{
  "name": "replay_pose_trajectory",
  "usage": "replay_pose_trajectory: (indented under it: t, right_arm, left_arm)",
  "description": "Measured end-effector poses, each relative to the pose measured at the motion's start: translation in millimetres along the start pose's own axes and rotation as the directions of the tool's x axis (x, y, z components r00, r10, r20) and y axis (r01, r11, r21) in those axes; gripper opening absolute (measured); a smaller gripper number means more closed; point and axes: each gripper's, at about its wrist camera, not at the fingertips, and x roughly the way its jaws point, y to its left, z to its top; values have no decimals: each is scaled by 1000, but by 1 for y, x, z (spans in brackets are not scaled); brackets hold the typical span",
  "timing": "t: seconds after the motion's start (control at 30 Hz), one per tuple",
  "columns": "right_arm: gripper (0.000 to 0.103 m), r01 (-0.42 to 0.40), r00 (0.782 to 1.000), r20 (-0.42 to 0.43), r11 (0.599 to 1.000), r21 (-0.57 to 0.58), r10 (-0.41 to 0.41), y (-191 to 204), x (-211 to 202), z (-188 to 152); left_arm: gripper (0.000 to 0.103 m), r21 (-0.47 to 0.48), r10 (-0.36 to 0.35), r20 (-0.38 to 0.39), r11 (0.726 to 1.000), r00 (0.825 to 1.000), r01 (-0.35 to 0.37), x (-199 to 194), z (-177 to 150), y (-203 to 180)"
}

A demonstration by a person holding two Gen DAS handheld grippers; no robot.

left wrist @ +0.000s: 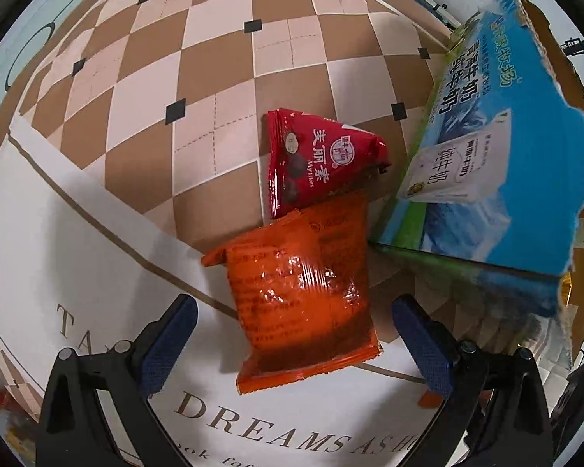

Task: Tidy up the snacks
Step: 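Grasp the orange-red bag with the left tool while the right tool grasps the orange pouch, then carry both orange packs over the box and release them inside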

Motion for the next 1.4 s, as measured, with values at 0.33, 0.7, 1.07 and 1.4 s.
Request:
replay_pose_trajectory:
  t: [0.33, 0.7, 1.07, 1.4]
  right_arm:
    - [79, -14, 998, -57, 1000, 0, 14, 0, 6, -28]
    - [84, -24, 997, -72, 998, 49, 28, -15, 18, -9]
    - [73, 16, 999, -40, 997, -75, -19, 16, 15, -28]
    - [65, -53, 998, -49, 992, -115, 48, 7, 2, -81]
  left_arm:
    - [103, 19, 28, -7, 999, 1000, -28, -2, -4, 20]
    - [69, 67, 35, 27, 997, 999, -37, -1, 10, 14]
    - [55, 182, 106, 10, 978, 994, -106, -8, -42, 27]
    - [47, 277, 83, -17, 958, 996, -75, -20, -96, 7]
